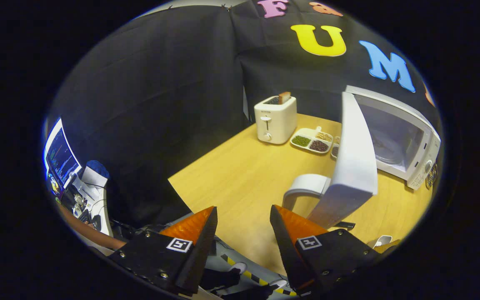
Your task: Open the microwave, put the food inside, and close the microwave door.
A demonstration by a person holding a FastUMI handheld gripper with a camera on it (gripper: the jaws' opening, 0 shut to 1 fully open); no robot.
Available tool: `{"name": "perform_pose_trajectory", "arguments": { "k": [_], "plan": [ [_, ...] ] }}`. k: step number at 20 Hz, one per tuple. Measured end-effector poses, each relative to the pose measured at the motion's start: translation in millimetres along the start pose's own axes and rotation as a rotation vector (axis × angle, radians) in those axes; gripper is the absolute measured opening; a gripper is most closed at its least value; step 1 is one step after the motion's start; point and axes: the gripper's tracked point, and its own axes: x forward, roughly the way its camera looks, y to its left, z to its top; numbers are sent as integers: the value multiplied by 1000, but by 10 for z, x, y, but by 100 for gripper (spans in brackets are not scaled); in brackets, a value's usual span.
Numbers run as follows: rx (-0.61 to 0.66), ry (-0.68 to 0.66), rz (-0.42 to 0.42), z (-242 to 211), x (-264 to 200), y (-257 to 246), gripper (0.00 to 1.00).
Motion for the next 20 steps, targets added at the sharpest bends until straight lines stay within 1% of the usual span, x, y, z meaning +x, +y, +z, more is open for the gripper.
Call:
{"name": "perform_pose_trajectory", "arguments": {
  "k": [4, 5, 7, 9, 11, 13, 14, 15, 19, 20],
  "plan": [
    [38, -157, 174, 566, -104, 369, 77],
    [46, -196, 199, 704, -172, 407, 77],
    [48, -258, 216, 933, -333, 406, 77],
    [38, -315, 208, 1135, -544, 338, 77],
    [25, -367, 184, 1294, -771, 221, 81],
    [11, -405, 151, 1402, -993, 32, 81],
    [1, -423, 131, 1450, -1102, -73, 87],
    [-9, -448, 99, 1485, -1210, -198, 90],
    [-13, -489, -1, 1478, -1570, -720, 91],
    [-7, -495, -27, 1457, -1658, -858, 95]
  ]
}}
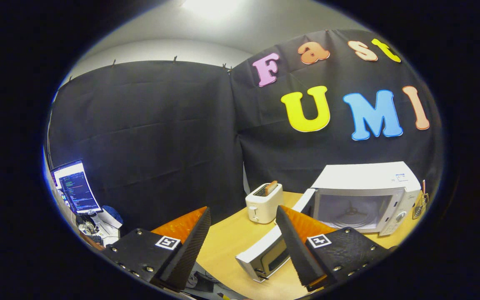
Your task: Open the microwave, put the food inside, and close the microwave door.
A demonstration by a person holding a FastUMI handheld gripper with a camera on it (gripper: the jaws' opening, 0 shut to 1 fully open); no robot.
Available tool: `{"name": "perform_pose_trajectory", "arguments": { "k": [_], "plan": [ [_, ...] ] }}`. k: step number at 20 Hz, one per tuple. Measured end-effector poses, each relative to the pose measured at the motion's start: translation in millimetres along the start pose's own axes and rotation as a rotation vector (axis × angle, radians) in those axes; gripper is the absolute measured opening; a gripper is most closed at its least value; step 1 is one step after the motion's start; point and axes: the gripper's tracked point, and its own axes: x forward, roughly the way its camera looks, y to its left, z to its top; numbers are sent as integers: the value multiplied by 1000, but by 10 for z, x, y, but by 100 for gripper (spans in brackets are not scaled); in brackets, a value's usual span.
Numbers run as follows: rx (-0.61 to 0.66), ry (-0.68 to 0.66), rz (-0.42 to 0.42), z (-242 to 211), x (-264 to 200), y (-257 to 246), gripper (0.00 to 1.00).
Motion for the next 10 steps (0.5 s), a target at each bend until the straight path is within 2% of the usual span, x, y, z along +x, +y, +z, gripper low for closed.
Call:
{"name": "perform_pose_trajectory", "arguments": {
  "k": [10],
  "plan": [
    [72, 56, -201, -224, -727, -1242, 98]
  ]
}}
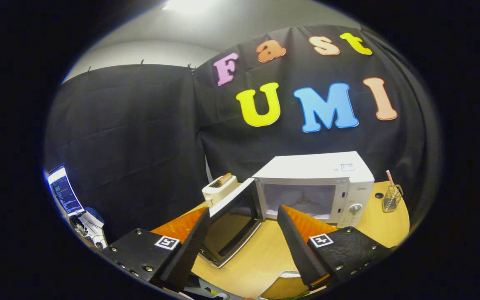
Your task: Open the microwave, put the food inside, and close the microwave door.
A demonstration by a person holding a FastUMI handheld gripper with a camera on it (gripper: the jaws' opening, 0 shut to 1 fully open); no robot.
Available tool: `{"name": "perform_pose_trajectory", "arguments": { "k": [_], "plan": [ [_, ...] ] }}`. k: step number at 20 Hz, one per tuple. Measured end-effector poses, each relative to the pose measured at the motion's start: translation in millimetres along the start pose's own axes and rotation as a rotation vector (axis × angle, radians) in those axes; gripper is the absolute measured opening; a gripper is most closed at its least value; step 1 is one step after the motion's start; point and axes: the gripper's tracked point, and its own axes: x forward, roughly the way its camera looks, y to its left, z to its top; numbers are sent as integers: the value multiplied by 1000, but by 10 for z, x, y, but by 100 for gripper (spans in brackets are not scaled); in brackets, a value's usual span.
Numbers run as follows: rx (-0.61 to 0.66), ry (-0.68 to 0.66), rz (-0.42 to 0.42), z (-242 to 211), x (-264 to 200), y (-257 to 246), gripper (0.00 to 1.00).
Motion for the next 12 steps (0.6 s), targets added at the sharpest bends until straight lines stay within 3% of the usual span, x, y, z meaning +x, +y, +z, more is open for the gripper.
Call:
{"name": "perform_pose_trajectory", "arguments": {
  "k": [12],
  "plan": [
    [92, 165, -113, -734, -264, -1069, 98]
  ]
}}
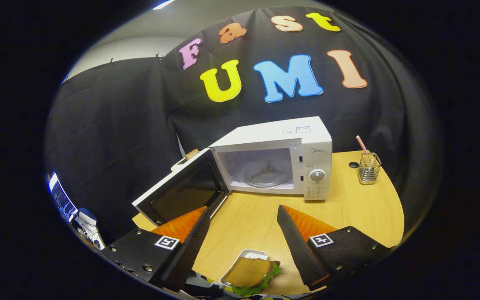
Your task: Open the microwave, put the food inside, and close the microwave door.
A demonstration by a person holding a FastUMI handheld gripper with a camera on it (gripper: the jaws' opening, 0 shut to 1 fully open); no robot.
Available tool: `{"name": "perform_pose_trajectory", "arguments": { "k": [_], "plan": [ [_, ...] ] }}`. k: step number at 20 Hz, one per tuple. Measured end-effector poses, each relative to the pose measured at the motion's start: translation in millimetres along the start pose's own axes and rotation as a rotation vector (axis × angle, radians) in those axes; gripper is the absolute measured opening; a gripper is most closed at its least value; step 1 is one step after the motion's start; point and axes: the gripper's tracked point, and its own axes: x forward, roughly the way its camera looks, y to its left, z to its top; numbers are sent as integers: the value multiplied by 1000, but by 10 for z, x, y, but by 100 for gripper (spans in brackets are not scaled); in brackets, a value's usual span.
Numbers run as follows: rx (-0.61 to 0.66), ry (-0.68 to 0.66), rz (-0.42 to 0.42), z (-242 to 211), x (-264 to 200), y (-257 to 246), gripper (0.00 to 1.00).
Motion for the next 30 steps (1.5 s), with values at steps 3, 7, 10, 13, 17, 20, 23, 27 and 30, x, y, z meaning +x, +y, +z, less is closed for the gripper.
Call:
{"name": "perform_pose_trajectory", "arguments": {
  "k": [3, 7, 10, 13, 17, 20, 23, 27, 30],
  "plan": [
    [31, 40, 2, -172, -1, -106, 98],
    [49, 102, -9, -445, 1, -258, 98],
    [50, 169, -17, -719, 6, -329, 98],
    [74, 228, -17, -953, 9, -368, 98],
    [105, 290, -8, -1199, 3, -351, 98],
    [122, 338, -10, -1380, 5, -369, 98],
    [153, 375, -5, -1533, 1, -360, 97],
    [195, 409, 0, -1649, 0, -340, 92],
    [240, 431, 3, -1699, 24, -307, 68]
  ]
}}
